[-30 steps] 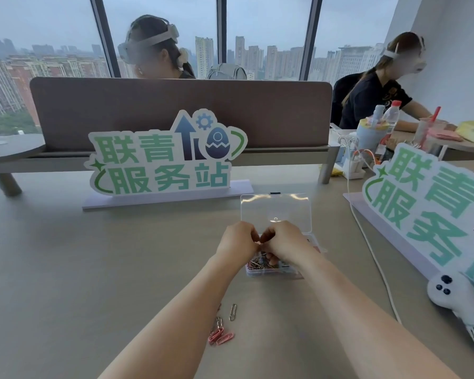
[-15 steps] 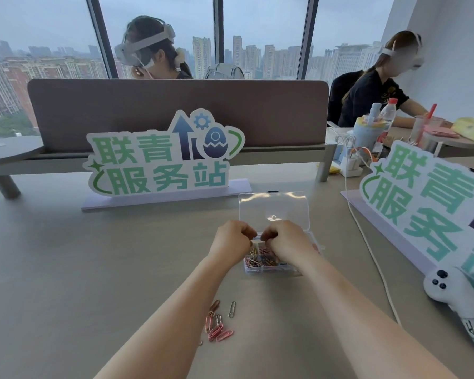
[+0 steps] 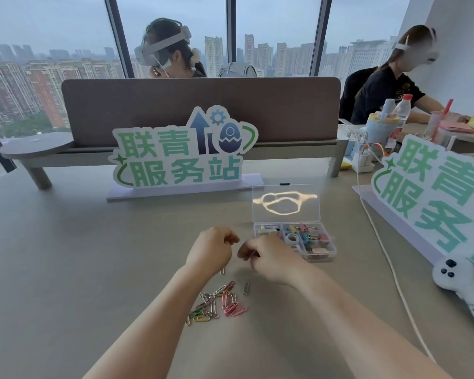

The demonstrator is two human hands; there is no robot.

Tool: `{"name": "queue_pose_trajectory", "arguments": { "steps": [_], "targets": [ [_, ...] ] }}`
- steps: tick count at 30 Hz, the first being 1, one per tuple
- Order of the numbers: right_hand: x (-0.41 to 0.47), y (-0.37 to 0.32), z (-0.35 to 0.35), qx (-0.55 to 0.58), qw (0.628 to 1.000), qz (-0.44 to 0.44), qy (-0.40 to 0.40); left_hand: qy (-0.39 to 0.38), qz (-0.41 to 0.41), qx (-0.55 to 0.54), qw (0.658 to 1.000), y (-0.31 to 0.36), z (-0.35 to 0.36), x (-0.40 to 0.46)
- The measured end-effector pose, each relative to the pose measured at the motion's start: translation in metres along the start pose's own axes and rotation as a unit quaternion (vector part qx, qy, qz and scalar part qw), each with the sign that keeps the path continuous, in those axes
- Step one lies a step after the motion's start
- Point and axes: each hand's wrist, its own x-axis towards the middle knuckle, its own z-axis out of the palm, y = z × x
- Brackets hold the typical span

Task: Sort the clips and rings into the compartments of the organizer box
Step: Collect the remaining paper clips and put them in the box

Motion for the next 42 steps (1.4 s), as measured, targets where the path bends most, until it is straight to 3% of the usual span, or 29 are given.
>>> {"name": "queue_pose_trajectory", "arguments": {
  "steps": [10,13,22,29,42],
  "targets": [
    [-0.007,-0.018,0.054,-0.070,0.992,-0.089,-0.057,0.015,-0.029,0.117,0.993,-0.037,-0.021,-0.063],
    [-0.013,-0.018,0.057,-0.079,0.990,-0.105,-0.059,-0.029,-0.033,0.134,0.990,-0.046,-0.024,-0.078],
    [-0.041,-0.024,0.045,-0.112,0.981,-0.119,-0.105,-0.154,0.052,0.176,0.971,-0.048,-0.029,-0.100],
    [-0.044,-0.027,0.030,-0.172,0.974,-0.111,-0.098,-0.112,0.054,0.135,0.983,-0.042,-0.019,-0.099],
    [-0.029,-0.032,0.036,-0.181,0.977,-0.087,-0.066,-0.067,0.040,0.096,0.992,-0.037,-0.012,-0.086]
  ]
}}
